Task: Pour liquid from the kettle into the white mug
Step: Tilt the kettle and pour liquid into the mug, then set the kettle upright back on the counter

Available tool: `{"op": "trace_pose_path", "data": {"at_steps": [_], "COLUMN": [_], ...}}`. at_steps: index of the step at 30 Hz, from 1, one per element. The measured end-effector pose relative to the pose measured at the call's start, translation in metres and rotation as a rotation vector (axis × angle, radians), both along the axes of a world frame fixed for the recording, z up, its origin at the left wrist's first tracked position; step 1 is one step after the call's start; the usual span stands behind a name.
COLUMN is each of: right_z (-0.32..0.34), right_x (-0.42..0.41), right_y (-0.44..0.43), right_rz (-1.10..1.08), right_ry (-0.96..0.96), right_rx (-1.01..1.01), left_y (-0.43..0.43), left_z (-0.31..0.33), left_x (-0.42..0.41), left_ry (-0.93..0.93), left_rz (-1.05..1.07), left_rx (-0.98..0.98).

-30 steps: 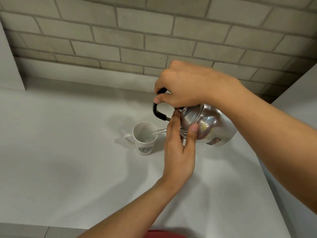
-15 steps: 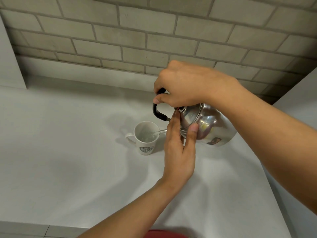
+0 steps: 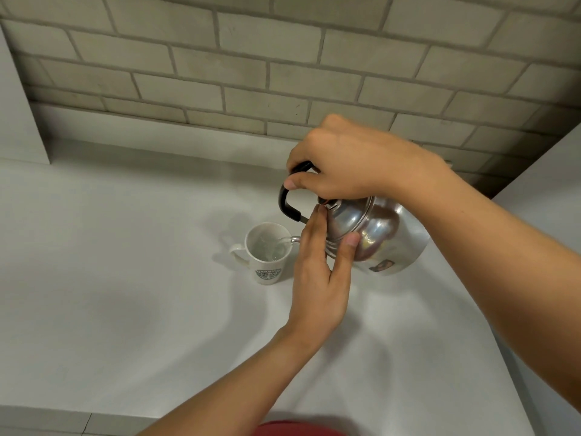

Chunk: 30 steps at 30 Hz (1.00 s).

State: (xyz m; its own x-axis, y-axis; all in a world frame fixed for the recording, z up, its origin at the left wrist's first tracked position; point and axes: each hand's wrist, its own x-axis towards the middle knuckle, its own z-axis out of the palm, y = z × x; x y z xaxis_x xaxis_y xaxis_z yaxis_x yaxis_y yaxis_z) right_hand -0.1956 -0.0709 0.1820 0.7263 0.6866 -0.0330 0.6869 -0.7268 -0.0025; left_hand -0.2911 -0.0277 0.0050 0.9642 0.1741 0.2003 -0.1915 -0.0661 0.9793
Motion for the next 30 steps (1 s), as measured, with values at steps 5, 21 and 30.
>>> {"op": "trace_pose_path", "data": {"at_steps": [5, 21, 30], "right_z": [-0.007, -0.066, -0.103], "right_x": [-0.001, -0.032, -0.040], "right_y": [-0.017, -0.109, -0.124], "right_rz": [0.003, -0.252, -0.305], "right_ry": [-0.018, -0.064, -0.032], "right_rx": [0.091, 0.782, 1.001], "left_y": [0.004, 0.038, 0.045], "left_z": [-0.002, 0.002, 0.039], "left_x": [-0.003, -0.006, 0.029], "left_ry": [0.016, -0.229, -0.164], "left_rz": [-0.048, 0.122, -0.082], "left_rx": [0.077, 0.276, 0.511]}}
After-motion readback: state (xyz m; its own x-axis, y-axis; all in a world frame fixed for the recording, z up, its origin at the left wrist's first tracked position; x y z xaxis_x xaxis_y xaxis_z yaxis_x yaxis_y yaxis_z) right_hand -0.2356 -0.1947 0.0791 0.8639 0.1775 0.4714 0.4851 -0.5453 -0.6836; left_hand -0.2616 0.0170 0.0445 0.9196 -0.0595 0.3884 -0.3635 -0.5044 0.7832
